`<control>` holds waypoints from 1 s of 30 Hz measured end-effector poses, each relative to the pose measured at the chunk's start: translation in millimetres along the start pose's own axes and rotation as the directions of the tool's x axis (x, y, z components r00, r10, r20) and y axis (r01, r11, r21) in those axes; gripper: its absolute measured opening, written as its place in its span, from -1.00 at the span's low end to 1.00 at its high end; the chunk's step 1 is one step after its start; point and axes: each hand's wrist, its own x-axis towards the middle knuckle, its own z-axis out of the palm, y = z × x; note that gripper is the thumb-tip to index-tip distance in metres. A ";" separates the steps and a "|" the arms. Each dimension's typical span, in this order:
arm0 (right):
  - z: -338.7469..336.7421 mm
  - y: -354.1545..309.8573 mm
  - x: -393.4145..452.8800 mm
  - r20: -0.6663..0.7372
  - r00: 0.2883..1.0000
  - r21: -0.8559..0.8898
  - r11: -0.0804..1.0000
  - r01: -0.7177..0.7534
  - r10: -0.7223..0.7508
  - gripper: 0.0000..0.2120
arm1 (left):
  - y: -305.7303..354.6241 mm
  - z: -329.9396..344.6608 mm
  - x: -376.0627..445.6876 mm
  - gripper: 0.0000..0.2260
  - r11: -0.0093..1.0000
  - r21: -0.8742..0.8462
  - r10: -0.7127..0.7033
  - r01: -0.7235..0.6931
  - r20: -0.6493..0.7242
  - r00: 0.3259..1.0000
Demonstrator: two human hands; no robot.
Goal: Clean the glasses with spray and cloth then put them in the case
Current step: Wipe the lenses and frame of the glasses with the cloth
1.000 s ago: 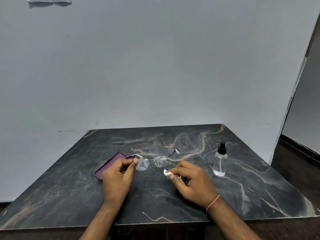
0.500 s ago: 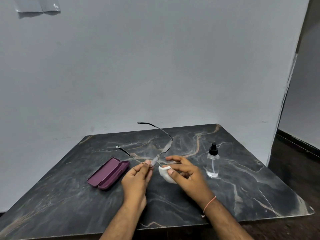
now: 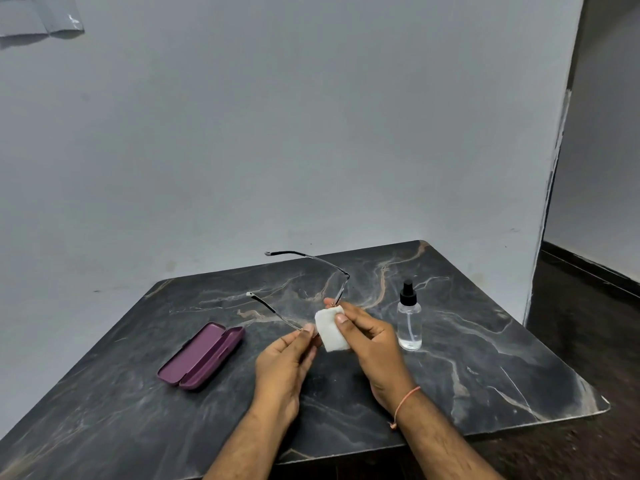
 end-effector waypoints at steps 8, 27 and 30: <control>-4.3 1.4 -0.1 -0.018 0.998 -0.041 0.998 0.053 -0.054 -0.80 | 18.3 -3.8 -5.0 -0.82 0.982 0.191 -0.034 0.012 0.108 0.994; 13.8 -49.3 17.8 0.472 0.808 -0.714 0.385 0.585 -0.352 -0.76 | 41.0 -75.6 -16.0 -0.71 0.128 0.584 0.818 -0.802 0.395 0.418; 24.6 -63.4 21.3 0.620 0.748 -0.726 0.189 0.661 -0.236 -0.70 | 56.4 -83.3 -12.7 -0.61 0.022 0.576 0.745 -0.817 0.536 0.397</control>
